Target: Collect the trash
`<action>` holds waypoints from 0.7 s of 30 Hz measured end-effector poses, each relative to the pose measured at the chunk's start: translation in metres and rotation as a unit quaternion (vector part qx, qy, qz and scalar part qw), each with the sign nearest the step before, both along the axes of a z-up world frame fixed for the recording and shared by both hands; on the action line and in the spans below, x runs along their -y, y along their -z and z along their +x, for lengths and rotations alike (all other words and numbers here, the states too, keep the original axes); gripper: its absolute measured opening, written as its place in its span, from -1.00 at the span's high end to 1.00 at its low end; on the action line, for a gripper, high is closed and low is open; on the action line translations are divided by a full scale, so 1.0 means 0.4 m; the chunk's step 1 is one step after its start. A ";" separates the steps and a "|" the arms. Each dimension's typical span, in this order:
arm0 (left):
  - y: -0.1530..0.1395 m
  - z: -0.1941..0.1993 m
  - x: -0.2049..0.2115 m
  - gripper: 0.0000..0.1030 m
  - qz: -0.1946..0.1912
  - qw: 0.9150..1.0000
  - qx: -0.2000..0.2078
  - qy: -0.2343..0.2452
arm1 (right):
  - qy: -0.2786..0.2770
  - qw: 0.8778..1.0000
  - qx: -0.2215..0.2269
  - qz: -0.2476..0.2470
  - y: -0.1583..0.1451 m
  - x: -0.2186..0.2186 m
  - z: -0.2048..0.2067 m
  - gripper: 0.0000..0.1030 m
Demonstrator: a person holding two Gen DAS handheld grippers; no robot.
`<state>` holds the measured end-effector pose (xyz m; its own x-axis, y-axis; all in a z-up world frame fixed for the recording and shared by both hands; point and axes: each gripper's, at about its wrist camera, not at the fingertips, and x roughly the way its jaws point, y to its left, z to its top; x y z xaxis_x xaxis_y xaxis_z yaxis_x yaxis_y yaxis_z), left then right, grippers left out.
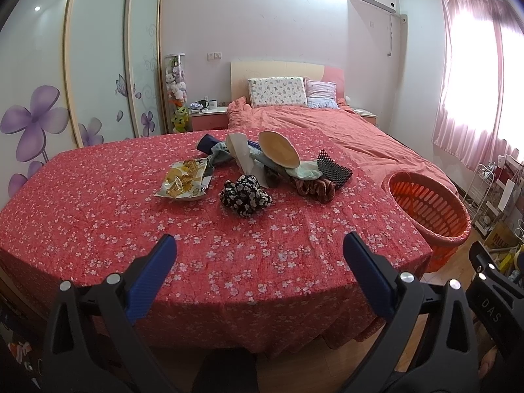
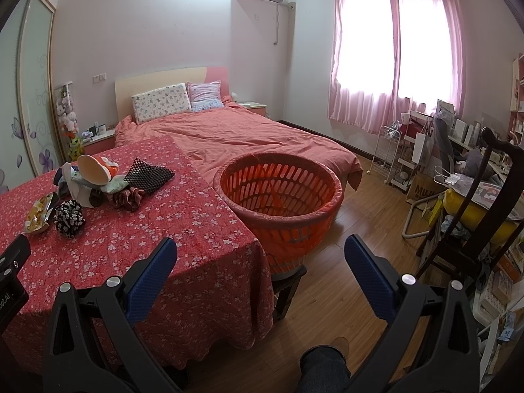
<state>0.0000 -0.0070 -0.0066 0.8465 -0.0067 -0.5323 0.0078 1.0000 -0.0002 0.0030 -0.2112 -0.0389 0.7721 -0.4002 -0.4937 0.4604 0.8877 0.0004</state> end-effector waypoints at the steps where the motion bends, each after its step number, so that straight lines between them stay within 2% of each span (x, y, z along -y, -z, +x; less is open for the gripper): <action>1: 0.000 0.000 0.000 -0.93 0.000 1.000 0.000 0.000 | 0.000 1.000 0.000 0.000 0.000 0.000 0.000 -0.96; 9: 0.002 0.022 -0.042 -0.93 -0.003 1.000 -0.003 -0.017 | -0.014 1.000 0.007 -0.002 0.010 -0.021 0.023 -0.96; 16: 0.008 0.081 -0.162 -0.93 -0.014 0.998 -0.009 -0.060 | -0.071 0.995 0.033 0.063 0.004 -0.061 0.084 -0.96; 21: 0.020 0.131 -0.269 -0.93 -0.024 0.995 -0.019 -0.099 | -0.129 0.991 0.033 0.031 -0.010 -0.172 0.170 -0.96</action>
